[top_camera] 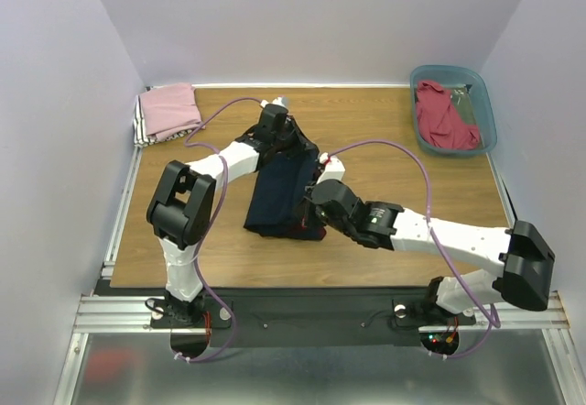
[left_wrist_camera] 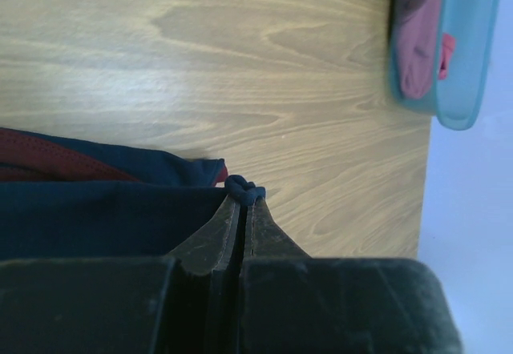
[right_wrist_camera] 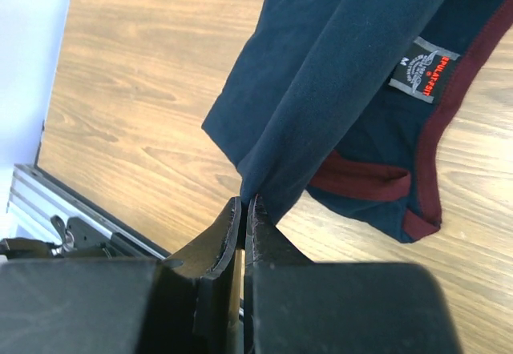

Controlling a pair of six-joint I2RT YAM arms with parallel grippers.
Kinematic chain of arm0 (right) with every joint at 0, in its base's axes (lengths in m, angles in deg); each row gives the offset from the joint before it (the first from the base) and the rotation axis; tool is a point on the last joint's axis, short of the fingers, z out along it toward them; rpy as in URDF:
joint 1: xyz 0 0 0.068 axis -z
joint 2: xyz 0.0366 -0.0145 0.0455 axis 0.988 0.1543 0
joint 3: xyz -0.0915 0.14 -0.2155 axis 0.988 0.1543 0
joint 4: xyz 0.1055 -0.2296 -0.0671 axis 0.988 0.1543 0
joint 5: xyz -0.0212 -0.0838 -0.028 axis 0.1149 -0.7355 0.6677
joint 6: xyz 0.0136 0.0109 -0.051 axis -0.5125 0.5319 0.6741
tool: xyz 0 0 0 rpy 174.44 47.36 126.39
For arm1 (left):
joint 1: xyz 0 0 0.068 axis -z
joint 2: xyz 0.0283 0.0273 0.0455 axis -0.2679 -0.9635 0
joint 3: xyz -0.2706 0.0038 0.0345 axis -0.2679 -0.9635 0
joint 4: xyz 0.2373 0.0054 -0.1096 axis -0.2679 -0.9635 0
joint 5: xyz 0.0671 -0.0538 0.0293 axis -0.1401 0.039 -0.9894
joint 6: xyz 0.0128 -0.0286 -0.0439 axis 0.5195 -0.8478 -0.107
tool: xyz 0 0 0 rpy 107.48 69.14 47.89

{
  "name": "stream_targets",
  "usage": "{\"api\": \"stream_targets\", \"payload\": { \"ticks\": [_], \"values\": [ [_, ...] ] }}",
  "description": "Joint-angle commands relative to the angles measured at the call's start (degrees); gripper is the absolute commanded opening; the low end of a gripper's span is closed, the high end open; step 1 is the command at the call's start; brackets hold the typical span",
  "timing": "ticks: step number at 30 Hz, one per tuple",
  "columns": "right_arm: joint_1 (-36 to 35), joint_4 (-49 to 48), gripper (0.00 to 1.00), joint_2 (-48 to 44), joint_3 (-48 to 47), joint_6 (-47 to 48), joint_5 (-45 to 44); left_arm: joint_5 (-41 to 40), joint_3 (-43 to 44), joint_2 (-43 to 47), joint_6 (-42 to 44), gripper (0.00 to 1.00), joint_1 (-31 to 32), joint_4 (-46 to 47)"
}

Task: Fold and stack the tank tops
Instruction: Fold the tank top

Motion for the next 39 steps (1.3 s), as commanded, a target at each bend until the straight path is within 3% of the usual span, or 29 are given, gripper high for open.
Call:
{"api": "stream_targets", "payload": {
  "ticks": [1,8,12,18,26,34,39],
  "values": [
    [0.4,-3.2,0.00,-5.7,2.3,-2.1,4.9,-2.6,3.7,-2.6,-1.6,0.00,0.8,8.3],
    [4.6,0.6,0.00,-13.7,7.4,-3.4,4.5,-0.5,8.5,-7.0,-4.0,0.00,3.6,9.5],
    [5.5,2.4,0.00,-15.2,4.2,-1.5,4.2,0.0,9.9,-6.1,-4.6,0.00,3.4,9.5],
    [5.4,2.5,0.00,-3.6,-7.2,1.8,10.1,0.3,4.4,1.1,-3.7,0.00,-1.1,10.2],
    [-0.1,0.8,0.00,12.6,-21.7,3.4,11.8,6.0,-7.6,10.9,-1.3,0.00,-14.4,12.7],
    [-4.7,0.9,0.00,31.0,-38.6,4.5,14.6,11.5,-15.0,15.9,1.7,0.00,-26.1,12.5],
    [-6.1,1.1,0.00,37.4,-47.2,4.8,16.6,13.3,-18.6,18.8,2.8,0.00,-33.0,11.6]
  ]
}}
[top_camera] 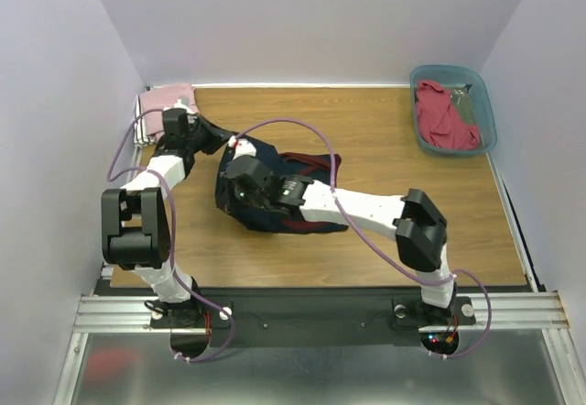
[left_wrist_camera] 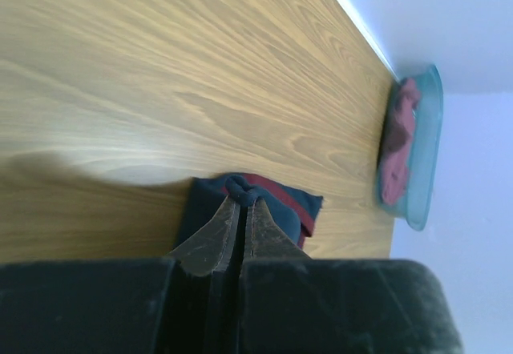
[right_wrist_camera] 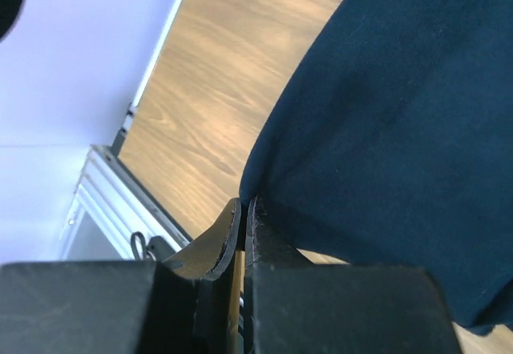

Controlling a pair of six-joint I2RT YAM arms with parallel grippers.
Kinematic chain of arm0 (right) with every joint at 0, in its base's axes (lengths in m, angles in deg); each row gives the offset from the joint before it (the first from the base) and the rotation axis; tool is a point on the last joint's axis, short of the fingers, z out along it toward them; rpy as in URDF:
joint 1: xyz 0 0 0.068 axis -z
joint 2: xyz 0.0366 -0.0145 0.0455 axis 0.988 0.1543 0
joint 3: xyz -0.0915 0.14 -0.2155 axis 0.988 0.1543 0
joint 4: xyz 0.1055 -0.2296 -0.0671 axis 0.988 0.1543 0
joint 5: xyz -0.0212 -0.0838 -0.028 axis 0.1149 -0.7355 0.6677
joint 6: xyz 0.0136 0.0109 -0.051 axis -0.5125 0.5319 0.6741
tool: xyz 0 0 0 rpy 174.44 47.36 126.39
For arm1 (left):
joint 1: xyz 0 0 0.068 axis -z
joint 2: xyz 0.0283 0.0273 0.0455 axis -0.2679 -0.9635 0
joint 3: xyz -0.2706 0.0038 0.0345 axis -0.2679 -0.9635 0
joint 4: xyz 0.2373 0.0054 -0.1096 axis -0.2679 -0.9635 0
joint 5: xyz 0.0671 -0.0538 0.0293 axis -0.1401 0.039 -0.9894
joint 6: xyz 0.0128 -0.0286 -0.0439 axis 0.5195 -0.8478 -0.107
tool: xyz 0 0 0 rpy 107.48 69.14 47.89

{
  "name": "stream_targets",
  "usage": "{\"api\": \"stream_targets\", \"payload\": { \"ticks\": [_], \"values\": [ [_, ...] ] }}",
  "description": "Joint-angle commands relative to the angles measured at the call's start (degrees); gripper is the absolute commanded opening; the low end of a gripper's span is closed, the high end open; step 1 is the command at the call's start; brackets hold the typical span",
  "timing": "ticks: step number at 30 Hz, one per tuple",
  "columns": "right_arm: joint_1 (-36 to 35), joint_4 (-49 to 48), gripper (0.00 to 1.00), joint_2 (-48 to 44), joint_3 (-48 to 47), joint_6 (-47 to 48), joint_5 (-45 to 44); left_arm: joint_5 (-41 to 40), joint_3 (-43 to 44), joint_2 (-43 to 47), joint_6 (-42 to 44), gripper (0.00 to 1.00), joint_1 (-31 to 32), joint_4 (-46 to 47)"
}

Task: Fold and stack the tank tops
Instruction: Fold the tank top

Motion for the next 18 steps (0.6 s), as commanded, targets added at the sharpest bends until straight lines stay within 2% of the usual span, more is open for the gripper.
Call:
{"api": "stream_targets", "payload": {
  "ticks": [1,8,13,18],
  "values": [
    [-3.3,-1.3,0.00,3.0,-7.4,0.3,7.0,1.3,-2.1,4.7,2.4,0.00,-6.3,3.1],
    [-5.2,-1.3,0.00,8.2,-13.8,0.8,9.9,1.7,-5.3,8.2,2.7,0.00,-13.0,1.5],
    [-5.2,-1.5,0.00,7.0,-12.6,0.7,9.5,2.1,-5.2,9.1,2.6,0.00,-13.5,1.3],
    [-5.2,-2.9,0.00,1.7,-7.0,0.1,7.7,2.7,-4.4,10.9,0.8,0.00,-11.8,2.2]
  ]
}}
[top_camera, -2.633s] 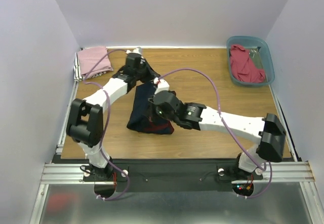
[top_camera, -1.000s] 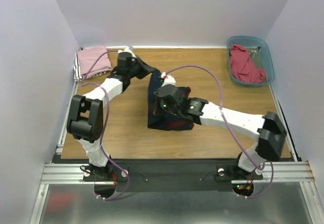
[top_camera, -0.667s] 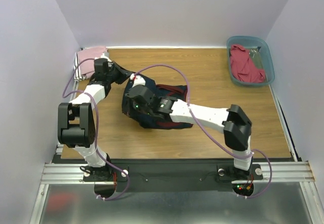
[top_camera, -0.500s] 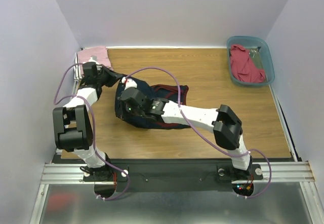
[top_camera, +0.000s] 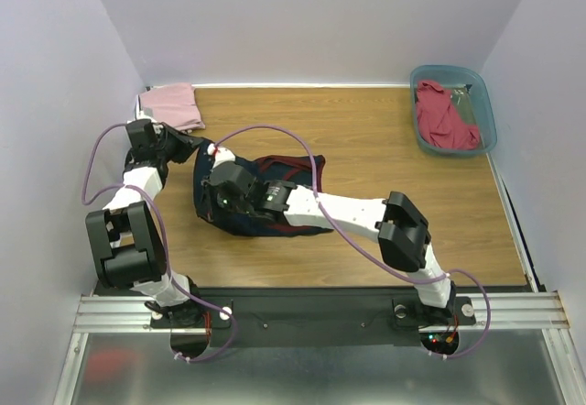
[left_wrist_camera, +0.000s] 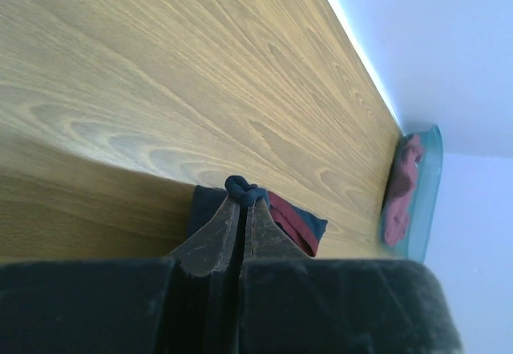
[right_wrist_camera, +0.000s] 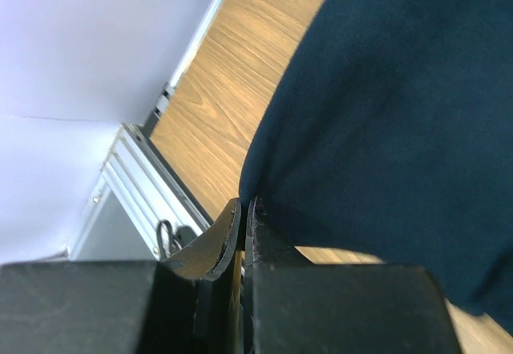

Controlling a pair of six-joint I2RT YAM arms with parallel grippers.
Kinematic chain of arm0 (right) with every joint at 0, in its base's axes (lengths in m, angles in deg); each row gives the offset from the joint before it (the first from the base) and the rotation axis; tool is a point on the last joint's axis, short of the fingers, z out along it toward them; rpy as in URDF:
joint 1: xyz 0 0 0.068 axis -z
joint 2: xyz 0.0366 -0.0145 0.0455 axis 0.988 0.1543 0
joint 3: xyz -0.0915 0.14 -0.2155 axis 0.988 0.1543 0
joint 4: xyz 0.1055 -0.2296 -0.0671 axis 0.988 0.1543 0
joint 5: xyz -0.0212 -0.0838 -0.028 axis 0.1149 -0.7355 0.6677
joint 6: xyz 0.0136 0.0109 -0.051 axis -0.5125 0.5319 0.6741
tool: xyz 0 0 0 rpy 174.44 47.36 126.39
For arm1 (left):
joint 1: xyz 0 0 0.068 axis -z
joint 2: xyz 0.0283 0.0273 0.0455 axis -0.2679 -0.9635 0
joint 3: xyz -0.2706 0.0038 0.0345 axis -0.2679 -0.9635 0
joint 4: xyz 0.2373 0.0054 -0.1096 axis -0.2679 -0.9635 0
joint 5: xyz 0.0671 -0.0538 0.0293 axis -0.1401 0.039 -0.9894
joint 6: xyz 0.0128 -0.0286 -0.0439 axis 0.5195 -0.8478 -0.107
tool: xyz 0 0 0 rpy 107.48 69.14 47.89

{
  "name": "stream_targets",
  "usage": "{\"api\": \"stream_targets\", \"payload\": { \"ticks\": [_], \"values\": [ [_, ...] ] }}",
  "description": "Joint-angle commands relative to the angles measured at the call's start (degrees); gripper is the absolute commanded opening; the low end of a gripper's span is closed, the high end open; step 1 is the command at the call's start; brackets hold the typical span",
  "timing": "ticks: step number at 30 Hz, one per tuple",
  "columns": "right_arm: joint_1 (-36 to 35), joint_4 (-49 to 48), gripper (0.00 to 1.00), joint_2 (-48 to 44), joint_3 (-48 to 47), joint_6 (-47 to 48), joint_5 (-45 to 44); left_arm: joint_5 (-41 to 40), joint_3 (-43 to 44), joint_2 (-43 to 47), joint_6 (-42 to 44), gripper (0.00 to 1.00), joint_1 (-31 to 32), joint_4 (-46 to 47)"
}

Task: Fold and stack the tank tops
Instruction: Fold the tank top, then neatly place the folded tank top to the corner

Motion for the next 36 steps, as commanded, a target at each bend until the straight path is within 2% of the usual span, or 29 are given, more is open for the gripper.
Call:
{"api": "stream_targets", "payload": {
  "ticks": [1,10,13,23,24,28,30,31,32,33,34,36],
  "values": [
    [-2.3,-2.9,0.00,-7.7,4.3,-0.9,2.2,-0.2,1.4,4.2,-1.1,0.00,2.2,5.2],
    [-2.1,-8.2,0.00,-21.3,20.2,-2.9,-1.9,-7.0,5.6,3.6,-4.6,0.00,14.4,5.6],
    [-1.3,-10.1,0.00,-26.9,29.2,-4.2,-3.0,-9.6,7.9,1.4,-5.9,0.00,19.6,6.1],
    [3.8,-11.9,0.00,-48.0,53.4,-8.1,-6.8,-17.5,17.9,-12.9,-8.8,0.00,35.5,7.5],
    [4.3,-11.9,0.00,-49.7,53.4,-8.1,-7.0,-17.9,18.9,-14.2,-9.0,0.00,35.5,7.5],
    [6.8,-11.7,0.03,-58.4,63.7,-10.2,-8.6,-18.8,24.2,-20.8,-9.1,0.00,39.9,8.1],
    [7.8,-11.1,0.09,-61.4,69.3,-11.1,-9.4,-18.6,26.8,-24.0,-8.9,0.07,42.1,8.7],
    [7.8,-9.5,0.19,-64.3,72.3,-12.0,-10.9,-18.2,27.7,-25.6,-8.6,0.17,43.4,9.6],
    [7.9,-8.4,0.24,-65.4,73.2,-12.4,-11.6,-18.1,28.1,-26.2,-8.4,0.23,43.8,10.1],
    [7.9,-7.5,0.31,-66.6,74.0,-13.2,-12.2,-17.8,28.2,-26.3,-8.2,0.28,44.1,10.6],
    [7.9,-6.2,0.44,-68.3,75.0,-13.5,-13.6,-17.4,28.2,-26.4,-7.6,0.34,44.4,12.1],
    [7.9,-2.5,0.54,-70.0,74.9,-13.7,-14.8,-16.4,28.1,-26.0,-7.0,0.40,44.8,13.4]
  ]
}}
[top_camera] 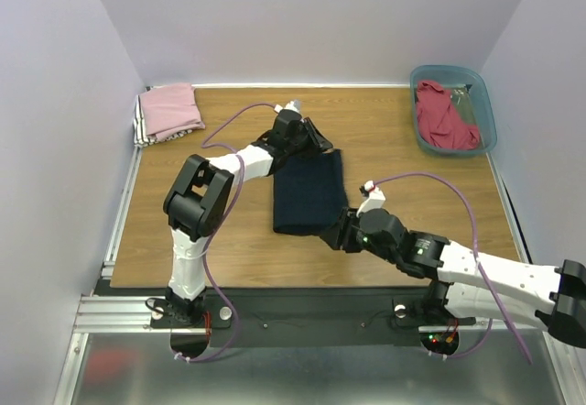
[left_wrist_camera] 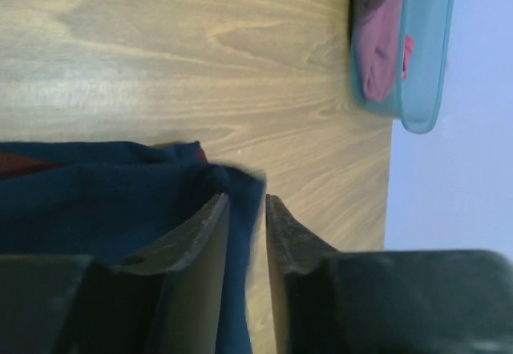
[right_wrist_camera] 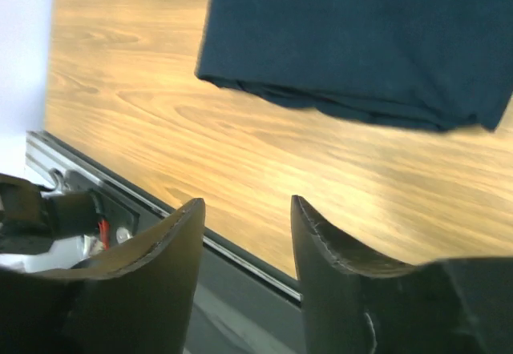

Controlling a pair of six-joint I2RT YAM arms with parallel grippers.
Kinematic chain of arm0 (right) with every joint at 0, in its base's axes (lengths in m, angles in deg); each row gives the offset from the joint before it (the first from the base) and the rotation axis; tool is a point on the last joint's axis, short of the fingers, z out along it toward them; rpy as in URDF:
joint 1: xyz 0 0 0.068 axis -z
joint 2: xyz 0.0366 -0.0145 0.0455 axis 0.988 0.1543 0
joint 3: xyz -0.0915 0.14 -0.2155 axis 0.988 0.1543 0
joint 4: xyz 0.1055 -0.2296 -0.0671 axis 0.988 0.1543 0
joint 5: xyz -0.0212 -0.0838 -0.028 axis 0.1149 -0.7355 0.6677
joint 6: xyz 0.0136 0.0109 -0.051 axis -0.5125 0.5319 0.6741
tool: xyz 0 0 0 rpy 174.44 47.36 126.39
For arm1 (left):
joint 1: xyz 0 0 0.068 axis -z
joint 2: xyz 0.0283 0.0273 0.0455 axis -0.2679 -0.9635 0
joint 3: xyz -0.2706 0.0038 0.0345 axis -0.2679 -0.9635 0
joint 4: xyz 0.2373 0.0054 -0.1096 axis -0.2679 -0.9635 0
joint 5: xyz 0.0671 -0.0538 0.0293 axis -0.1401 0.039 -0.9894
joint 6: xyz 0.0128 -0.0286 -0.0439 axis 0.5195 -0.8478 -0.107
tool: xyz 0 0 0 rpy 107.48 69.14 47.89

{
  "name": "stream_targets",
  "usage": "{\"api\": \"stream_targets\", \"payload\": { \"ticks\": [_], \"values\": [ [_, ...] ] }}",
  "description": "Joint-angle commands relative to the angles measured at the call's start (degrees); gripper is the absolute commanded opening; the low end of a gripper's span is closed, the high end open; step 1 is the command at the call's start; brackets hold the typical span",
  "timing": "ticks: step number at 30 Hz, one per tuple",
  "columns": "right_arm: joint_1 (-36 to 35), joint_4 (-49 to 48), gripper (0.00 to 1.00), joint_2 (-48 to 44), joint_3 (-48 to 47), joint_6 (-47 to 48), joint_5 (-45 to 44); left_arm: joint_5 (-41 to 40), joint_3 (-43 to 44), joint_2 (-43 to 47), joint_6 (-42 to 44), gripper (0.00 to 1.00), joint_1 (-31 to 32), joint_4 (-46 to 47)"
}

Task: Fold and stack the tank tops
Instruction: Neatly place the folded tank top to the corner

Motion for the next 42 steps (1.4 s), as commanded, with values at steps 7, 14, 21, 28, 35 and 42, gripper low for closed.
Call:
{"api": "stream_targets", "payload": {
  "ticks": [7,14,21,28,35,42],
  "values": [
    [-0.6,14.7,0.66,-6.9,-3.8,-2.7,-7.4,-2.5,2.4,8.8,5.1,0.53,-1.8,5.2],
    [-0.5,15.0,0.63,10.4,-17.1,5.3,-10.9,-11.4,-5.6,19.0,9.9,0.58,-4.9,-10.2],
    [0.2,7.5,0.55,31.0,-28.3,14.0,-1.1,0.2,-19.0,27.5,14.3,0.68,-13.3,-11.9],
    [0.2,2.9,0.48,38.3,-27.4,16.5,2.8,12.8,-24.4,22.0,18.5,0.96,-15.4,-8.6],
    [0.4,-1.4,0.34,41.9,-22.9,14.5,4.9,11.5,-26.4,20.6,18.2,0.96,-15.4,-8.5],
    [0.7,-3.8,0.27,42.4,-20.8,13.5,6.1,11.7,-29.5,18.3,17.4,0.94,-13.8,-6.5]
  ]
}}
